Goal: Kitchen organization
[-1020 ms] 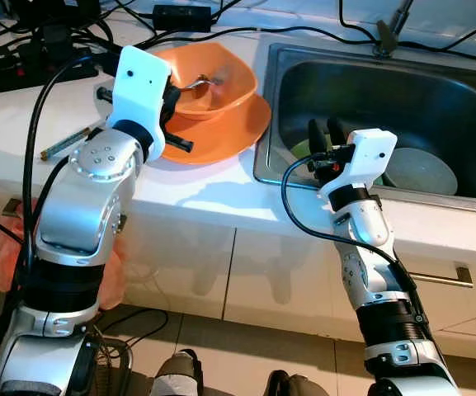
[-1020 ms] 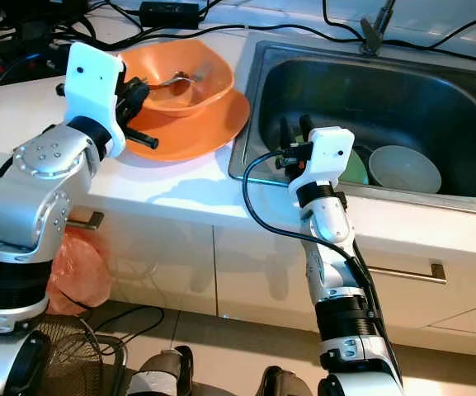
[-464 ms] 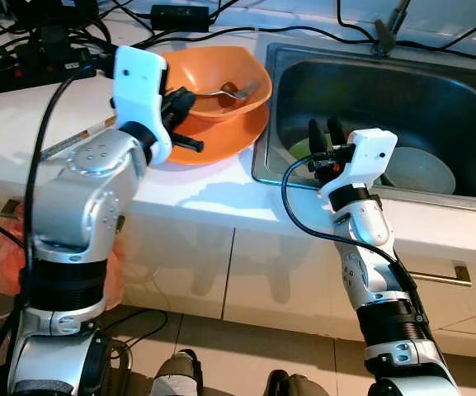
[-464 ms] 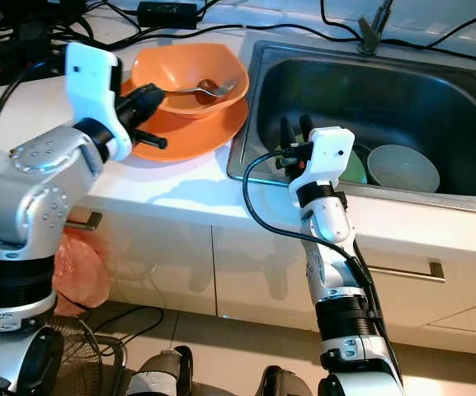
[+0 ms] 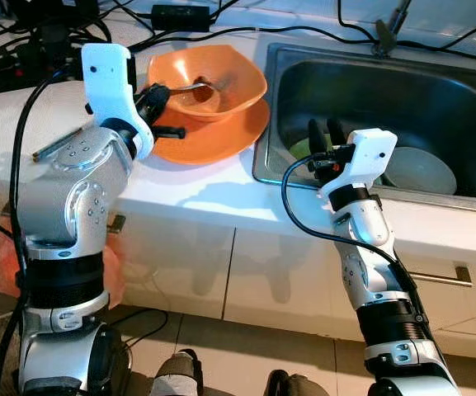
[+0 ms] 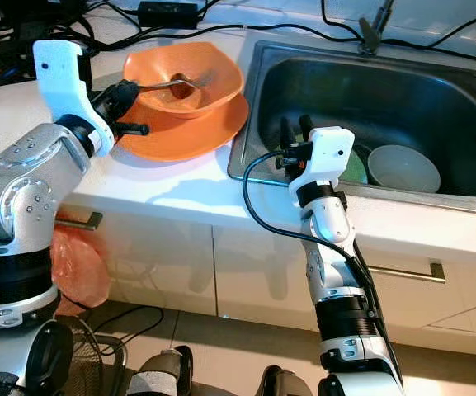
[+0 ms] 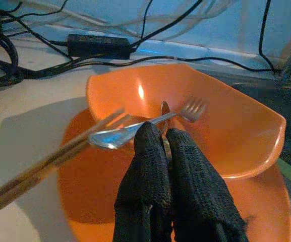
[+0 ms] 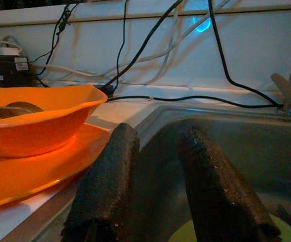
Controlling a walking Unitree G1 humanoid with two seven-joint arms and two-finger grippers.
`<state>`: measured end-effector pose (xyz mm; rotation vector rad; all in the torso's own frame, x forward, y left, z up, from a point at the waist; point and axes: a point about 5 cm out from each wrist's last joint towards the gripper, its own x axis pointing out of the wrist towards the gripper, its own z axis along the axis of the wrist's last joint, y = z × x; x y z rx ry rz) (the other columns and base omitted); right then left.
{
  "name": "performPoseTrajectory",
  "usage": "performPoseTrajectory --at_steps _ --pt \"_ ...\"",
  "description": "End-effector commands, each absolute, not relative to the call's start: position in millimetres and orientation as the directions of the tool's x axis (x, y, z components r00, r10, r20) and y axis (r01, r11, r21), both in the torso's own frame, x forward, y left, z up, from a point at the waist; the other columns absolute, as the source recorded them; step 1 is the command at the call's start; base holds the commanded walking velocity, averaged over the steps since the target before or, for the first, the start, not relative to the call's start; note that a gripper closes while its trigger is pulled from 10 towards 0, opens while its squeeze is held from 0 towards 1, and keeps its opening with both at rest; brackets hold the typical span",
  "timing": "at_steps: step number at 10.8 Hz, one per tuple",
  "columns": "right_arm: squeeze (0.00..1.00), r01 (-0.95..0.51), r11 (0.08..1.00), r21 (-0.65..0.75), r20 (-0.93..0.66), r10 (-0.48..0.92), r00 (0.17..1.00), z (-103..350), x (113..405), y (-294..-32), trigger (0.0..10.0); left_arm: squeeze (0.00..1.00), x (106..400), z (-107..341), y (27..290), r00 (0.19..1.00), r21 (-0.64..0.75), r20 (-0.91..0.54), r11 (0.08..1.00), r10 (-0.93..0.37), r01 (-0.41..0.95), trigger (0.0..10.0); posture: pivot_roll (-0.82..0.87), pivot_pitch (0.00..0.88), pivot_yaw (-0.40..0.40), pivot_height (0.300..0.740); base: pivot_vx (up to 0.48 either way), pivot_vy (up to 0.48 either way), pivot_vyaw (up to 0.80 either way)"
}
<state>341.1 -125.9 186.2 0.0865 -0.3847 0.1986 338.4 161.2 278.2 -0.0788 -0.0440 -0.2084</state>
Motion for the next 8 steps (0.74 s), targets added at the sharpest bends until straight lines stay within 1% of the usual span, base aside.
performPoseTrajectory --at_steps 1,3,5,8 --pt "0.00 -0.212 0.976 0.054 0.378 0.177 0.909 186.4 341.6 -127.1 10.0 0.00 340.1 285.0 159.2 0.975 -0.080 0.078 0.974 -0.207 0.213 10.0 0.23 0.153 -0.032 0.740 0.000 0.000 0.00" --pt "0.00 -0.210 0.976 0.055 0.376 0.175 0.910 186.2 341.9 -127.5 10.0 0.00 339.1 288.3 154.4 0.971 -0.093 0.093 0.969 -0.222 0.230 10.0 0.23 0.151 -0.031 0.740 0.000 0.000 0.00" --pt "0.00 -0.211 0.976 0.055 0.377 0.175 0.910 186.5 342.3 -127.5 10.0 0.00 337.9 291.3 150.1 0.963 -0.150 0.112 0.954 -0.244 0.260 10.0 0.23 0.148 -0.030 0.740 0.000 0.000 0.00" --pt "0.00 -0.214 0.975 0.056 0.378 0.177 0.909 186.4 342.2 -126.1 10.0 0.00 340.3 295.9 154.5 0.968 -0.207 0.157 0.952 -0.195 0.225 10.0 0.23 0.145 -0.028 0.740 0.000 0.000 0.00"
